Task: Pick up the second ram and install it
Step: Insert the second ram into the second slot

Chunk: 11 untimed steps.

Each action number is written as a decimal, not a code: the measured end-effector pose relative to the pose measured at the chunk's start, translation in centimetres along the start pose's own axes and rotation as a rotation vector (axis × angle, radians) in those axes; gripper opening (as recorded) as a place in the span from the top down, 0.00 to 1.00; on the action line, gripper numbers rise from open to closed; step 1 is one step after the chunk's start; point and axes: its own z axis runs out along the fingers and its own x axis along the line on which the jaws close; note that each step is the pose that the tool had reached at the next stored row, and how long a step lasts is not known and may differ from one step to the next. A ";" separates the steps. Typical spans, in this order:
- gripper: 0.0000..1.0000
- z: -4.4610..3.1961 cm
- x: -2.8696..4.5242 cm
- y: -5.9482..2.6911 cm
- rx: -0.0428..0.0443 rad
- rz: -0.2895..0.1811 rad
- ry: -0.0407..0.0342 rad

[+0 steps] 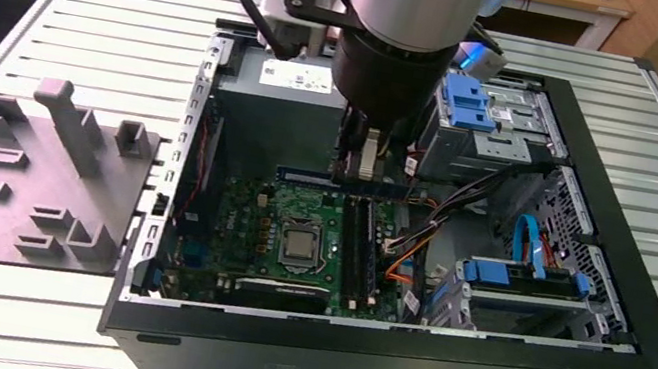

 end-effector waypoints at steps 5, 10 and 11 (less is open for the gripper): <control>0.89 0.02 0.00 0.00 0.0034 0.091 -0.0044; 0.89 0.05 0.00 0.00 0.0067 0.181 -0.0088; 0.89 0.05 0.00 0.00 0.0075 0.200 -0.0097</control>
